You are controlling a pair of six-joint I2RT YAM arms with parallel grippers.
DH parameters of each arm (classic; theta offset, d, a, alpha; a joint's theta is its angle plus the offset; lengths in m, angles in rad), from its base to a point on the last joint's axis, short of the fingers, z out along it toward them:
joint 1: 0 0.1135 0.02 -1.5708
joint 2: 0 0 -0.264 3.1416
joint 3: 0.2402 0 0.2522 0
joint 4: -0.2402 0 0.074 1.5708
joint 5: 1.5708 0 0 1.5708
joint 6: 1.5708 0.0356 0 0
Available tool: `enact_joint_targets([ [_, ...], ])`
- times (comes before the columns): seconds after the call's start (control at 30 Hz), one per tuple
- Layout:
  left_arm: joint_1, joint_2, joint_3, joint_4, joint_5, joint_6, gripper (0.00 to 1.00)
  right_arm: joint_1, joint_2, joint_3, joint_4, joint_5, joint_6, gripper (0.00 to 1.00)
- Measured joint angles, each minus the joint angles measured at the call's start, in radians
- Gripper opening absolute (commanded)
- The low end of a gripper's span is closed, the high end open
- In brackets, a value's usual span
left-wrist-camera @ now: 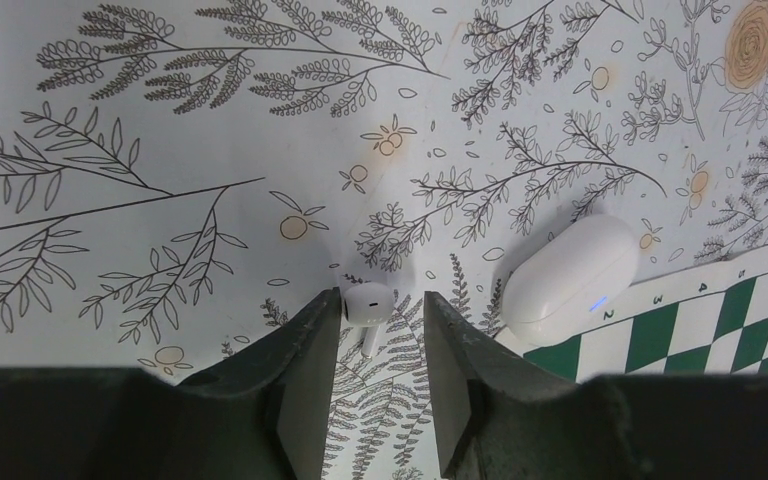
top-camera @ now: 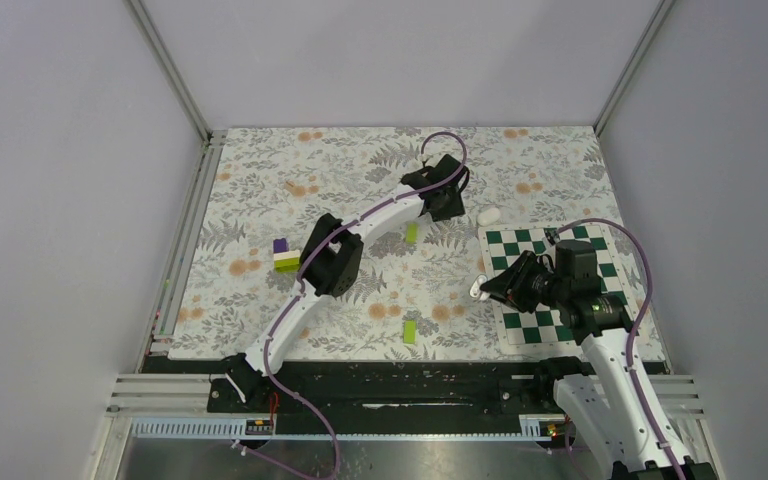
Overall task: Insert the wireless bluetooth earbuds into the charging case
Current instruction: Pick up the right earbud from the center of the board.
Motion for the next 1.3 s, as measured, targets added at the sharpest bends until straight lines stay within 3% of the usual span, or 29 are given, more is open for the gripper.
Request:
enact_joint_targets([
  [0.1, 0.001, 0.000, 0.000, -0.002, -0.001, 0.000, 0.34, 0.000, 0.001, 0.009, 0.000, 0.000, -0.004, 0.00],
  [0.3, 0.003, 0.000, -0.002, -0.013, -0.008, 0.005, 0.19, 0.000, 0.002, 0.014, 0.000, -0.001, -0.008, 0.00],
  [0.6, 0.004, -0.021, -0.047, 0.019, -0.013, 0.003, 0.14, 0.000, 0.014, 0.035, 0.000, -0.008, -0.017, 0.00],
  [1.1, 0.004, -0.403, -0.601, 0.111, -0.001, 0.032, 0.11, 0.000, 0.013, 0.035, 0.003, -0.008, -0.014, 0.00],
  [1.3, 0.005, -0.649, -0.817, 0.248, 0.049, 0.077, 0.09, 0.000, 0.068, -0.035, 0.150, -0.063, 0.069, 0.00],
])
